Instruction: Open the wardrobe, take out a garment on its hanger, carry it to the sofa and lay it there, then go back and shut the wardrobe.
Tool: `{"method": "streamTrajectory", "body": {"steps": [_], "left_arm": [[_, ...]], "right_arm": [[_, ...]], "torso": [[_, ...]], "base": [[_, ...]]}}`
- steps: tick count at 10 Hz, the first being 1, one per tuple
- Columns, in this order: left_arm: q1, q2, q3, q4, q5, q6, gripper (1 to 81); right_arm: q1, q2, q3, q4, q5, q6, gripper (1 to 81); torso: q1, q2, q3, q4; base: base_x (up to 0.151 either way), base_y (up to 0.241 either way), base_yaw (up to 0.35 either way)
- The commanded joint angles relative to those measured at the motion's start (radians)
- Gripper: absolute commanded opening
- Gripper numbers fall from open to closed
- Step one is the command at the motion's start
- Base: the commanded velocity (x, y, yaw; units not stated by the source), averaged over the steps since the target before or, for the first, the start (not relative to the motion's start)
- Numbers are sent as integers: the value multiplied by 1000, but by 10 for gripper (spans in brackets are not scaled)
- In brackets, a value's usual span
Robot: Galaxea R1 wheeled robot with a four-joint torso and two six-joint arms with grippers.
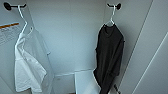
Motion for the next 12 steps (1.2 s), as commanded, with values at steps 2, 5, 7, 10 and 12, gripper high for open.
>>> {"method": "streamTrajectory", "body": {"steps": [2, 5, 7, 10, 12], "left_arm": [[-183, -177, 313, -7, 133, -5, 811], [-298, -223, 433, -5, 227, -7, 811], [-359, -212, 433, -7, 227, -10, 811], [-460, -183, 409, -5, 210, -43, 811], [-526, -182, 469, -5, 227, -58, 811]], "right_arm": [[35, 4, 6, -4, -65, -4, 811], [35, 4, 6, -2, -59, -2, 811], [32, 4, 6, 1, -55, -2, 811], [33, 4, 6, 7, -39, -2, 811], [36, 4, 3, 9, -34, -1, 811]], "torso": [[0, 0, 17, 0], [0, 0, 55, 0], [0, 0, 52, 0], [0, 0, 52, 0], [0, 0, 52, 0]], "base": [[0, 0, 0], [0, 0, 0], [0, 0, 0], [0, 0, 0], [0, 0, 0]]}}
